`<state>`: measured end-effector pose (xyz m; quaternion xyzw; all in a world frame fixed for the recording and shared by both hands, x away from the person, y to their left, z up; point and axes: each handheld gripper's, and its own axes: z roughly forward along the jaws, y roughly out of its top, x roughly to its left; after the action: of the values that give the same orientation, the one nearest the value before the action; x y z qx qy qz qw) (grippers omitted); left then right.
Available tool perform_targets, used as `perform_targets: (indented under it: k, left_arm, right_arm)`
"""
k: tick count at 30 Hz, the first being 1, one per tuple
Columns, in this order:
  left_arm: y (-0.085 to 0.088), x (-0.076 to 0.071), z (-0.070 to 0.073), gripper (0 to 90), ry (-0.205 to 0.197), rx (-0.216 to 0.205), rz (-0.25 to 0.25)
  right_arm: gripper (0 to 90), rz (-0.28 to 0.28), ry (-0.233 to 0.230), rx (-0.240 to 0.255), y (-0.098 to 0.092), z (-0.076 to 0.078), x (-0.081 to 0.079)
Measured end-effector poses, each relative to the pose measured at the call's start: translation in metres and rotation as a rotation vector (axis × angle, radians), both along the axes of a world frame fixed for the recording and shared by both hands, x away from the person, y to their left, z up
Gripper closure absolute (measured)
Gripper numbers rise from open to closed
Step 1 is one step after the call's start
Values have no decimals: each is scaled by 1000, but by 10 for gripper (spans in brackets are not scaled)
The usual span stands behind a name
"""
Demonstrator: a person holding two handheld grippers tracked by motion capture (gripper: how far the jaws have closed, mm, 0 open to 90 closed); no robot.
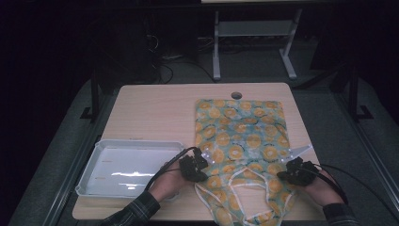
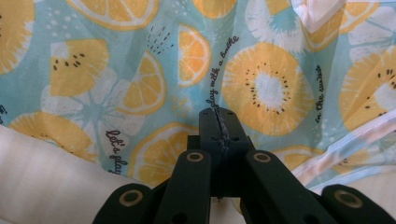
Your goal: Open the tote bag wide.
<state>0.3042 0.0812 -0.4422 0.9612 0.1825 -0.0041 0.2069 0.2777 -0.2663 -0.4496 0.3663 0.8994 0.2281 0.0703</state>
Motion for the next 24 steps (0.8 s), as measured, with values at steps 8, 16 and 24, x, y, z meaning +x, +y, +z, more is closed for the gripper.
perform_targets:
  k: [8,16,24]
  left_arm:
    - [7,-16,1,899,1,21,-25]
    - [13,-19,9,897,2,-28,-53]
    - [17,-34,13,685,-2,-98,-94]
  right_arm:
    - [897,70,5,1,6,1,-28]
    - [895,126,-5,17,7,1,-35]
    - [697,169,-41,70,-5,13,-42]
